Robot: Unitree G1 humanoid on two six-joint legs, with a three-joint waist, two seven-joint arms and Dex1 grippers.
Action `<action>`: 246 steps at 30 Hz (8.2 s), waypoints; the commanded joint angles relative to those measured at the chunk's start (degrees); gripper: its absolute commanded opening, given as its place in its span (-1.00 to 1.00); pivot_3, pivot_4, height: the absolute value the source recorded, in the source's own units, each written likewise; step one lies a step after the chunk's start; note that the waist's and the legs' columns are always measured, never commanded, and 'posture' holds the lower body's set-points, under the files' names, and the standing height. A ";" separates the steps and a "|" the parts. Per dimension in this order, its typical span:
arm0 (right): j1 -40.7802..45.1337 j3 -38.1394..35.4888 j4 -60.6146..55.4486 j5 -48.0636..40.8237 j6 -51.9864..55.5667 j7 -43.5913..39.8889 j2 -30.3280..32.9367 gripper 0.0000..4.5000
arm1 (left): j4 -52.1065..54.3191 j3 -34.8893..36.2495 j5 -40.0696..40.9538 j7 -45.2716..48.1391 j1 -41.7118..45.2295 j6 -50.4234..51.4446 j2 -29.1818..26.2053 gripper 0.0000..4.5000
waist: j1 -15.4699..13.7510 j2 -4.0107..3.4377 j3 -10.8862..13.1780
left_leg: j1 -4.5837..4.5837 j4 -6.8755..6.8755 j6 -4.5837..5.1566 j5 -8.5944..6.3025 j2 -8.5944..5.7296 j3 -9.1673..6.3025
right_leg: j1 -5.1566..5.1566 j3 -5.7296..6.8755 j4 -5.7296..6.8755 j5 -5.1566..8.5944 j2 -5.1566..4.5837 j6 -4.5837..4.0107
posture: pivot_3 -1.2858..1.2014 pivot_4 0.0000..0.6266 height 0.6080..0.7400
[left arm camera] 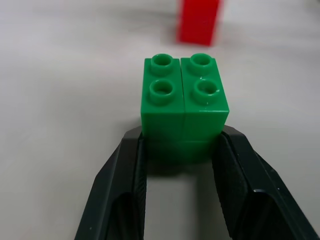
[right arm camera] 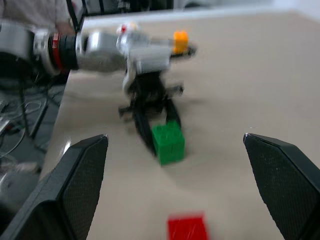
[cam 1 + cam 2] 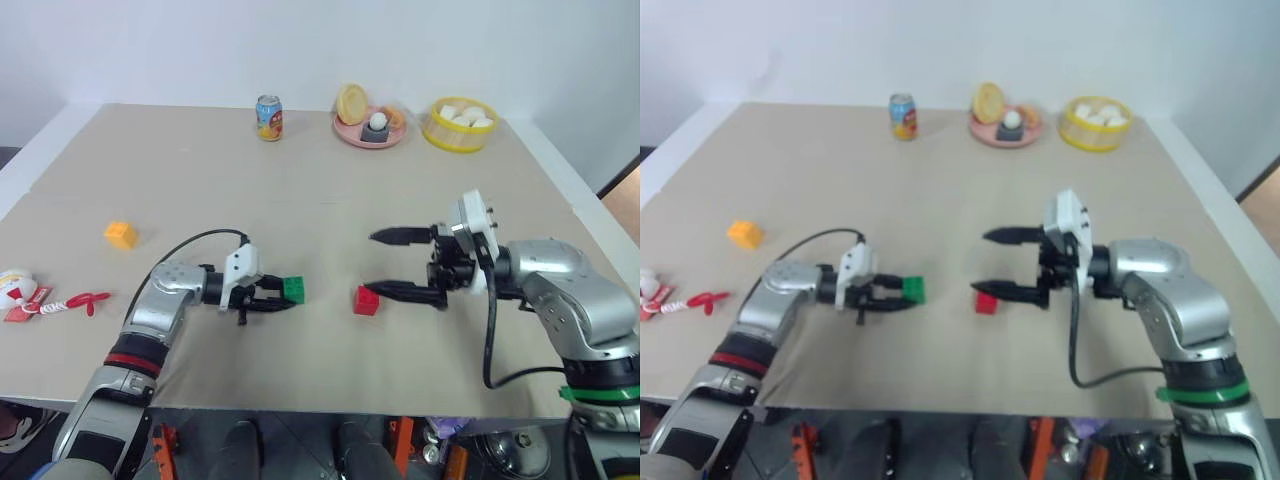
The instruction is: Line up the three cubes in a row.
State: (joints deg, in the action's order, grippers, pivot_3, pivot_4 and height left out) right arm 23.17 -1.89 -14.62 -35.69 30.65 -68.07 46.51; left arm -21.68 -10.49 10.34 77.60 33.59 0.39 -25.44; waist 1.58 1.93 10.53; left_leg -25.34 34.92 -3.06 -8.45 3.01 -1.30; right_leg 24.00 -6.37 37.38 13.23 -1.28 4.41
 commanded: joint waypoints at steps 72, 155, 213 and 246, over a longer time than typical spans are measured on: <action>3.23 -4.16 -3.52 -3.24 1.31 5.12 -0.89 1.00 | 15.37 20.34 10.87 -19.10 -7.38 15.31 -9.87 0.97 | 1.13 0.01 0.01 | 0.05 -0.04 0.20 0.14 0.03 0.05 | 0.02 0.00 0.01 -0.18 -0.03 -0.09 | 0.03 -0.52 1.00; 2.87 -3.16 -1.64 -1.69 -0.98 2.28 -0.85 1.00 | 5.41 13.00 3.52 -28.93 -4.88 1.89 -5.55 -0.41 | 1.13 0.13 0.02 | 0.04 -0.19 -0.07 0.10 -0.04 -0.06 | -0.05 0.08 -0.22 -0.19 -0.06 -0.05 | 0.03 -0.52 1.00; -0.30 -7.06 -8.96 -11.20 5.18 8.92 -2.09 1.00 | -18.10 5.13 2.86 9.98 0.71 -13.58 -8.50 -0.41 | 1.20 0.08 -0.02 | 0.17 -0.26 0.11 0.18 0.08 0.00 | 0.00 0.04 -0.05 -0.15 0.04 -0.21 | 0.03 -0.52 1.00; 3.08 -6.43 -5.71 -9.38 4.76 6.87 -0.99 1.00 | -13.99 7.31 3.33 9.59 -1.85 -14.32 -10.77 0.99 | 1.33 0.07 -0.01 | 0.19 -0.32 0.17 0.13 0.08 0.01 | 0.02 0.04 -0.05 -0.08 0.05 -0.24 | 0.03 -0.52 1.00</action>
State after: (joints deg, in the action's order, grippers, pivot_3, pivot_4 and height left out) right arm 25.06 -7.42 -20.11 -45.18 36.31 -60.84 44.74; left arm -37.60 -3.85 13.08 85.61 33.13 -14.73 -34.64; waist 2.91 2.00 10.52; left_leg -25.16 34.60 -2.89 -8.32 3.10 -1.27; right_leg 24.03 -6.33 37.33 13.15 -1.23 4.17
